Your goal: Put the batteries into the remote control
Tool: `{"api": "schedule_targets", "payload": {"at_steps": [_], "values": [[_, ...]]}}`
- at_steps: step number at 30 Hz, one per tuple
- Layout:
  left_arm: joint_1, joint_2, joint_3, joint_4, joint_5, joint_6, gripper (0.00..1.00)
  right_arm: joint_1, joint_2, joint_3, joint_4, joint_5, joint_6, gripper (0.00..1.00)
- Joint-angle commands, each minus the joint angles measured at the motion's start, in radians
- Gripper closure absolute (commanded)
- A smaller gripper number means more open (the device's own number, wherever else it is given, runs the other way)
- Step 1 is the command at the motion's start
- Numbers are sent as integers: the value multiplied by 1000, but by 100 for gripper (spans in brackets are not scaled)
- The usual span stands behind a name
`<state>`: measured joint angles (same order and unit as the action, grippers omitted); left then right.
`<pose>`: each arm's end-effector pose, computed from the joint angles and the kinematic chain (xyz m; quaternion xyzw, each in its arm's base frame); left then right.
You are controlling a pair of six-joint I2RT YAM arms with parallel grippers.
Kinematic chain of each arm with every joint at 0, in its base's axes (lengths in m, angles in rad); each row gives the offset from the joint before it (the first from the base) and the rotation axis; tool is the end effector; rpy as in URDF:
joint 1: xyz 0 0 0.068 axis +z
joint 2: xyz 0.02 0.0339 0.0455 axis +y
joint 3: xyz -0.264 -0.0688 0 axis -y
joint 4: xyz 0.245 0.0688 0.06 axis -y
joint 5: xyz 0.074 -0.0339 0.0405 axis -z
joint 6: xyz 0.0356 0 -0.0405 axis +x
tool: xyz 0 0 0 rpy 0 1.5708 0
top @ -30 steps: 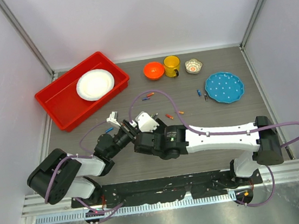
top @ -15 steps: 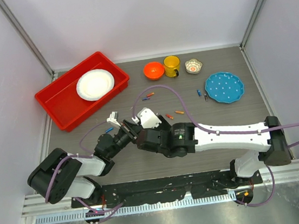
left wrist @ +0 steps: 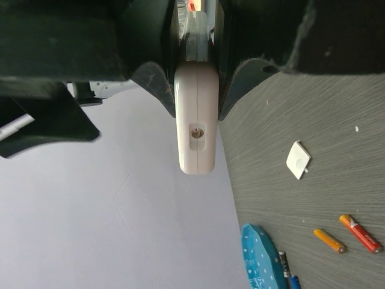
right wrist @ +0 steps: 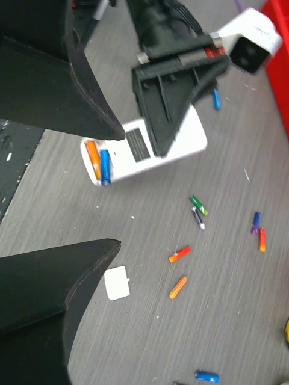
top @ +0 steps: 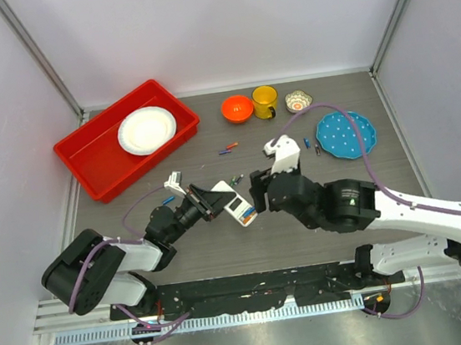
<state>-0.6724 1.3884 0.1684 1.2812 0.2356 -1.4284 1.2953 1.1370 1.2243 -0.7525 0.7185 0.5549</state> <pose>0.1678 -0.1442 0.1703 -0.1715 0.6640 -0.6676 0.2898 0.0843 0.2122 0.3720 -0.1612 0.8404 0.1369 0.4989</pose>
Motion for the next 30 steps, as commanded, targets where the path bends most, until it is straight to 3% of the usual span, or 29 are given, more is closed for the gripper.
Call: {"api": "schedule_targets", "payload": {"at_steps": [1,5,9,30], "values": [[-3,-57,28,265,-5,29,100,-102,-132,-144,171,-40,128,28],[-1,-75,29,265,-12,28,100,-233,-258,-301,353,-188,188,28],[-1,-84,37,265,-12,20,100,-246,-342,-414,444,-228,200,29],[-1,-78,68,265,-15,0,100,-258,-256,-444,413,-283,197,34]]}}
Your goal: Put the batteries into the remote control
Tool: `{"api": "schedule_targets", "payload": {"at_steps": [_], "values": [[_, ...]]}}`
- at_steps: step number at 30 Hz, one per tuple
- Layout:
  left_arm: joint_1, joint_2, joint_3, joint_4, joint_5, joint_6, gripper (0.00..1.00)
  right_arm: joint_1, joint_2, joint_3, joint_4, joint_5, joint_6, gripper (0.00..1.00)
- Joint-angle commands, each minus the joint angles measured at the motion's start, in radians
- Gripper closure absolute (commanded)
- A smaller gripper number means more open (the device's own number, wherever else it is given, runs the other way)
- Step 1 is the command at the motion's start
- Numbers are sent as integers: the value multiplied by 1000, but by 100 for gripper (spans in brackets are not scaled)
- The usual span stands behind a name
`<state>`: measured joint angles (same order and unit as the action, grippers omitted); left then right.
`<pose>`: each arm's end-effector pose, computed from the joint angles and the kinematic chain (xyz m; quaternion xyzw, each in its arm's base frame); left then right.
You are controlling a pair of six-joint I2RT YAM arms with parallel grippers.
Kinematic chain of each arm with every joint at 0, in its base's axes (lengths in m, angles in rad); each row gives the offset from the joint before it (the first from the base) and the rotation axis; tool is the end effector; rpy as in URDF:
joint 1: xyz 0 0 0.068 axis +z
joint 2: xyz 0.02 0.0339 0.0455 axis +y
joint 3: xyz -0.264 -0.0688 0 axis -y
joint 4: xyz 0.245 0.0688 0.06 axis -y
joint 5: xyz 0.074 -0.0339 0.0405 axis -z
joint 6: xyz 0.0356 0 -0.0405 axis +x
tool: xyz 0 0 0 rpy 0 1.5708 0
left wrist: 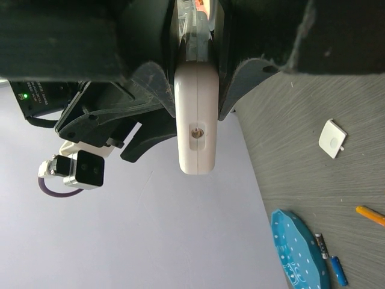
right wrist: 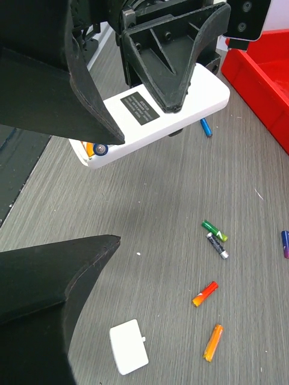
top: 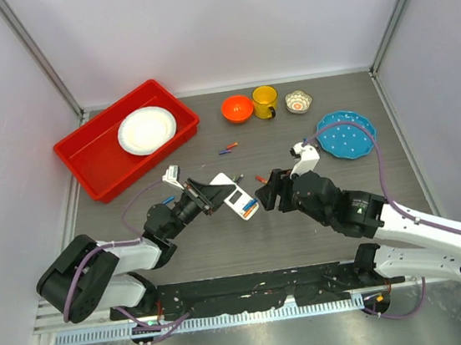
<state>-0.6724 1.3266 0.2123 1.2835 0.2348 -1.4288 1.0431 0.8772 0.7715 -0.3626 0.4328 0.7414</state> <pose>0.1709 -0.1467 0.1945 -0.1533 0.6282 -0.6962 0.3118 0.1116 0.1619 0.3023 -0.0139 0.8395 0.2834 0.4635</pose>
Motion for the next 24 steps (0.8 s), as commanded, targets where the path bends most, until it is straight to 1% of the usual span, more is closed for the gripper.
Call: {"api": "schedule_targets", "payload": {"at_steps": [1,24], "values": [[-1,-17,24,263,-12,1,100,-5,5,9,21,3,12,34],[-1,-26,16,263,-14,2,100,-5,49,8,28,-60,15,34]]}}
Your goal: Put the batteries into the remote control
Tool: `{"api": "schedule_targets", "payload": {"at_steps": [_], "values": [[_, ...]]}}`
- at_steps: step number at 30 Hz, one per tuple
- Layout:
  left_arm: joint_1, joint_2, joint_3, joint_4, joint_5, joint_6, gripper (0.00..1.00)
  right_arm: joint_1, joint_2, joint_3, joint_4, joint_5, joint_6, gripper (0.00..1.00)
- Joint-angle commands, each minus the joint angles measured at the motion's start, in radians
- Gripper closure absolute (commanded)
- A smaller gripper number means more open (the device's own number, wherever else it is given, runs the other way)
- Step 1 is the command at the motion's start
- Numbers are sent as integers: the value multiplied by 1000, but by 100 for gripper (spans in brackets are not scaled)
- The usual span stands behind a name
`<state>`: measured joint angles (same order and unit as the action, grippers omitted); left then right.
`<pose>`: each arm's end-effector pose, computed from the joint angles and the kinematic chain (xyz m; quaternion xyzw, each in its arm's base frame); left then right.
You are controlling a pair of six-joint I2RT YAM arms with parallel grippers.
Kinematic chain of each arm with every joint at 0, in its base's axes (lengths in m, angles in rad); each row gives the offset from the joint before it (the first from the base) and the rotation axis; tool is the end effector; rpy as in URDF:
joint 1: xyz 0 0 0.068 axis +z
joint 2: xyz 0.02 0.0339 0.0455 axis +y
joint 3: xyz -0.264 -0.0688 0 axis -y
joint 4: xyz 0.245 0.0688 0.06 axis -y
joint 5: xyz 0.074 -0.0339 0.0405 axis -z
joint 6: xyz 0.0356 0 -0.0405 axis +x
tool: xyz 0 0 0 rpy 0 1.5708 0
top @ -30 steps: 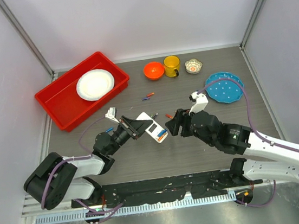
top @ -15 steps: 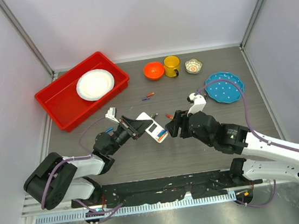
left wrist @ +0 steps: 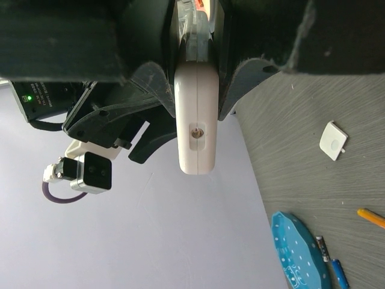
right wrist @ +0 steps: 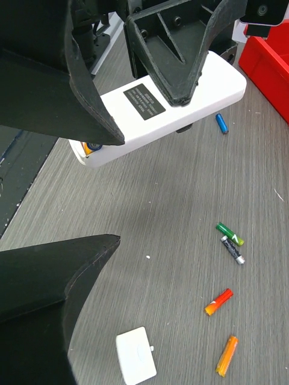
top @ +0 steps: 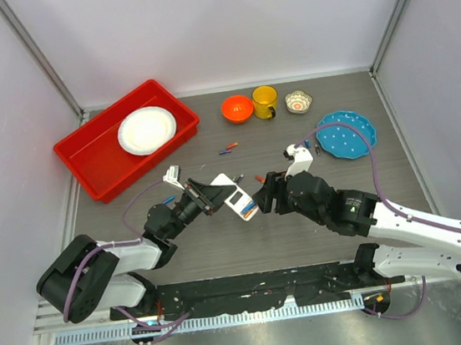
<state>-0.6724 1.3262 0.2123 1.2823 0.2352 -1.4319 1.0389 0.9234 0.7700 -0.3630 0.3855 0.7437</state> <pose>0.1709 -0.1467 0.1944 -0.1542 0.6283 -0.6965 0.3104 0.1156 0.1700 0.2931 -0.0294 0.8532 0.2801 0.4391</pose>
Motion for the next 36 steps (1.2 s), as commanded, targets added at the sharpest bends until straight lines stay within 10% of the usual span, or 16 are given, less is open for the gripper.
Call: {"api": "schedule_targets", "payload": {"at_steps": [1,36], "values": [[-1,-24,15,264,-17,5,100,0,5,9,26,-10,14,34],[-1,-88,1,264,-51,27,100,-37,-221,-216,401,-114,212,31]]}}
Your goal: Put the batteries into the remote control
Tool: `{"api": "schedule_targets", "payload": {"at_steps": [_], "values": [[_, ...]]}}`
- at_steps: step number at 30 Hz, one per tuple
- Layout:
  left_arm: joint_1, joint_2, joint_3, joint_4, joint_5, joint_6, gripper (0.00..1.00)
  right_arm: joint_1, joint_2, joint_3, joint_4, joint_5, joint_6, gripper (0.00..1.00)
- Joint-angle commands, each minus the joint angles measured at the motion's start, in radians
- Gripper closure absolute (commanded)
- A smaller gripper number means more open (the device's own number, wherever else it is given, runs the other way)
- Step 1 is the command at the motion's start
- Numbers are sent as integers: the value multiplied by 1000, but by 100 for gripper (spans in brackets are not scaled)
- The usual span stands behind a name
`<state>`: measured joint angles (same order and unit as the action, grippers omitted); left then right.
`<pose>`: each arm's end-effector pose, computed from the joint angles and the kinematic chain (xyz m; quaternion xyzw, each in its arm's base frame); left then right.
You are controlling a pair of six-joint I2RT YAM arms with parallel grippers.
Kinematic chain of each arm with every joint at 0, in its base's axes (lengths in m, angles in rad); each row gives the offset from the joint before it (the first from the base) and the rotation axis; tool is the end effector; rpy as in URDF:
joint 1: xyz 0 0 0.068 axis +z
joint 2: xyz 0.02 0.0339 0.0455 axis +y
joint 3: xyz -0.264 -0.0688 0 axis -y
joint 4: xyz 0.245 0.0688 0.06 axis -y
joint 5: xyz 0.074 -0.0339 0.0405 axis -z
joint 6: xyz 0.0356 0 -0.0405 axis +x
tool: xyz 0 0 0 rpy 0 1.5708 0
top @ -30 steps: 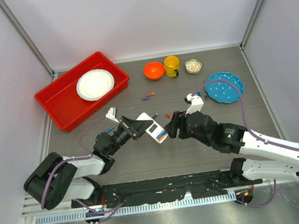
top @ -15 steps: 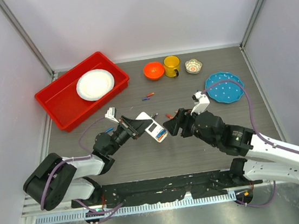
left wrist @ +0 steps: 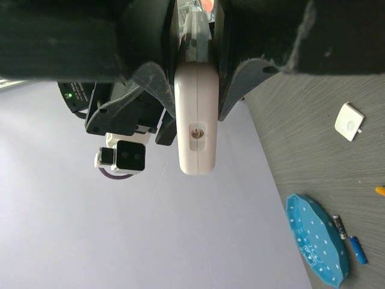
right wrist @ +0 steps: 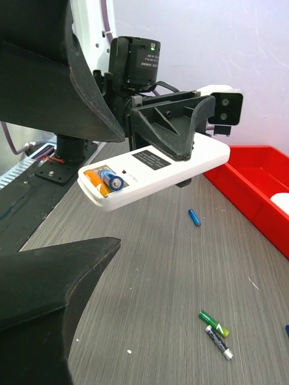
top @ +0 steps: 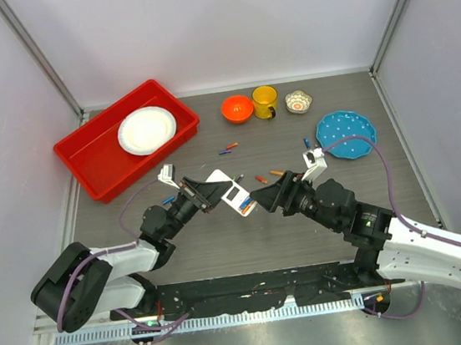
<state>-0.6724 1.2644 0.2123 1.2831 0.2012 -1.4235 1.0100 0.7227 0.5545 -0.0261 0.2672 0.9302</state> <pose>0.1676 -0.1426 0.2071 -0.1533 0.6036 -0.7069 0.3354 0.1036 0.1473 0.2853 0.0540 0.7682 0.4612 0.4407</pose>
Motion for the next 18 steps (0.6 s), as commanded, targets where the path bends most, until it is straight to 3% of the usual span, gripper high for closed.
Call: {"api": "schedule_targets", "payload": {"at_steps": [1,18], "values": [[-1,-28,-1,263,-17,18,100,-10,-20,-1,60,10,28,31],[-1,-36,-2,263,-17,17,100,-37,34,-2,32,-2,38,32]]}}
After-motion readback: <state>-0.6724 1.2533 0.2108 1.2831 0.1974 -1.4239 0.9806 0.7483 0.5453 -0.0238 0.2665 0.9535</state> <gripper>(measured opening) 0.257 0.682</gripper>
